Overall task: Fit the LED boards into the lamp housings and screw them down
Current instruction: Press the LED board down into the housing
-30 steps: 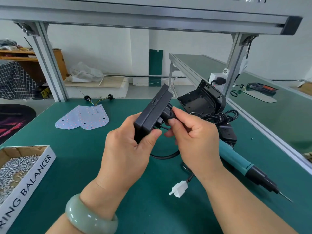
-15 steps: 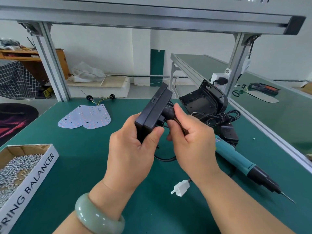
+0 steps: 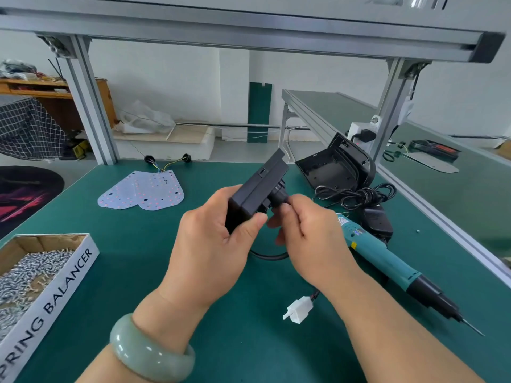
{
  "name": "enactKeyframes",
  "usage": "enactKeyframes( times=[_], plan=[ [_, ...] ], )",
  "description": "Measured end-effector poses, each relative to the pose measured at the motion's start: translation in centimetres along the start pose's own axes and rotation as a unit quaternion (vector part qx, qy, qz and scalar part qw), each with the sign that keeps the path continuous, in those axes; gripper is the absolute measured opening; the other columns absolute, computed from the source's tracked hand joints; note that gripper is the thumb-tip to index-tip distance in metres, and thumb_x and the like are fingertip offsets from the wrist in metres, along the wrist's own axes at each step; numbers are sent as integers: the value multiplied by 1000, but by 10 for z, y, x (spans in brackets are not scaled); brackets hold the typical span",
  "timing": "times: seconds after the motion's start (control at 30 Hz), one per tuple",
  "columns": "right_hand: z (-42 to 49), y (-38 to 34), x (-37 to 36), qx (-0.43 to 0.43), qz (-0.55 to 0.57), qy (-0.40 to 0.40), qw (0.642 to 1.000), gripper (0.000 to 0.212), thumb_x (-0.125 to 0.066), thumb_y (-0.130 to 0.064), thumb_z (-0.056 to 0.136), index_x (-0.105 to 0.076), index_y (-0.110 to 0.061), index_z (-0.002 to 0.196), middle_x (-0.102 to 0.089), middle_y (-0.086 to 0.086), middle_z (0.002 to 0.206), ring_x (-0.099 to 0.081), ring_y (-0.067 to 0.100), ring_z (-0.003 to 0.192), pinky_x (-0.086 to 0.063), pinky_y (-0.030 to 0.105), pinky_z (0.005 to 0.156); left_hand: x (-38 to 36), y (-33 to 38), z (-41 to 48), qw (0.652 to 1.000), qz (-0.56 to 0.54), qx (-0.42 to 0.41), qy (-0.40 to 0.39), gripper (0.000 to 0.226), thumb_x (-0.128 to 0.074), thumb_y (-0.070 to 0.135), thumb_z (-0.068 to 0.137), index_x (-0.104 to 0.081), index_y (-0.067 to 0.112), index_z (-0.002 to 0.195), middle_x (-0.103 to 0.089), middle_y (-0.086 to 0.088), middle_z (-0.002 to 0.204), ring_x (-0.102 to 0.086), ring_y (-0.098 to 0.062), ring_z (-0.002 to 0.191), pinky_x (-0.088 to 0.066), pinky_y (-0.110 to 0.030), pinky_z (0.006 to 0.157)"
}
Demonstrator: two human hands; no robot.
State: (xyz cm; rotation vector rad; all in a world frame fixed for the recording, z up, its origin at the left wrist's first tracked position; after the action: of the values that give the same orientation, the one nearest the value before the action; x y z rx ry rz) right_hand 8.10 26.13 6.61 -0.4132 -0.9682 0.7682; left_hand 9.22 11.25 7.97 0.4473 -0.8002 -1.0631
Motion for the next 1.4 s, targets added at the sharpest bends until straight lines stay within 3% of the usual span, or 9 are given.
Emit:
enactKeyframes(
  times=[0.1,0.33,0.47,0.6,0.77,0.9,1.0,1.17,1.4],
  plan=[
    [1,-4,-2,32,-118,-31,992,19,-43,-13,98,-56,-5,86,-68,12,80,-60,37,73,-47,43,64,2,0,2,998,51,-20,-38,32,-64,29,75,-68,19,105,-58,28,65,-49,4,55,-33,-1,50],
    [1,-14,-2,45,-224,16,973,35,-62,3,78,-34,-15,67,-55,18,54,-32,31,45,-11,29,42,-1,8,1,995,91,-19,-37,36,-63,33,74,-69,15,104,-38,19,46,-45,-1,53,-32,-5,48],
    [3,-1,-5,-38,49,-3,998,24,-44,-29,100,-59,-11,109,-67,-5,92,-60,8,84,-48,28,78,-4,11,2,993,120,-10,0,38,-64,40,82,-66,12,108,-47,18,56,-44,-14,62,-36,-14,57],
    [-2,-6,-11,-76,241,-55,966,97,-48,-84,68,-21,-33,146,-33,-16,146,-25,-3,138,-24,23,113,-5,16,-1,988,150,8,19,49,-54,47,85,-58,11,118,-68,-5,86,-60,-30,75,-31,-22,58],
    [5,6,-15,-158,501,6,851,17,-69,-25,76,-67,-24,93,-67,-3,85,-62,14,79,-53,27,72,-30,22,-14,980,13,-54,-190,48,-60,14,78,-53,24,124,-58,24,108,-53,7,101,-37,-3,84],
    [8,37,-5,-247,612,-21,751,31,-55,-30,70,-74,-13,89,-73,7,84,-69,23,75,-55,30,67,-3,-10,3,997,66,43,4,53,-62,31,87,-46,24,137,-43,34,119,-44,9,105,-28,-4,92],
    [3,37,-12,-267,618,-76,735,40,-61,-40,63,-78,-12,87,-74,13,91,-71,27,79,-59,34,67,-5,-42,7,974,16,206,-97,28,-66,31,85,-60,26,112,-64,28,93,-59,2,87,-43,-10,73],
    [7,39,-21,-242,448,4,861,18,-69,-23,85,-68,-9,96,-73,10,98,-67,22,88,-53,39,84,-4,-57,9,971,-8,240,-17,12,-61,22,89,-61,19,78,-63,9,64,-56,-10,56,-44,-24,51],
    [3,35,-31,-290,395,78,868,16,-57,-9,94,-62,-4,80,-67,12,82,-63,23,73,-56,47,77,-14,-48,7,963,-57,264,-19,12,-67,22,85,-64,18,74,-70,8,69,-63,-17,57,-51,-26,49]
  ],
)
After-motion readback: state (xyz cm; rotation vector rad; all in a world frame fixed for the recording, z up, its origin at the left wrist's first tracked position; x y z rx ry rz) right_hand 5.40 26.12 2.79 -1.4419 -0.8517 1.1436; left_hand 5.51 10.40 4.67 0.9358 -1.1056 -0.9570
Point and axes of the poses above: each hand's wrist, its own z-axis towards the middle knuckle, its own x-axis out of the back of the hand, y = z × x, the point moved 4 cm from there along z, towards the middle knuckle
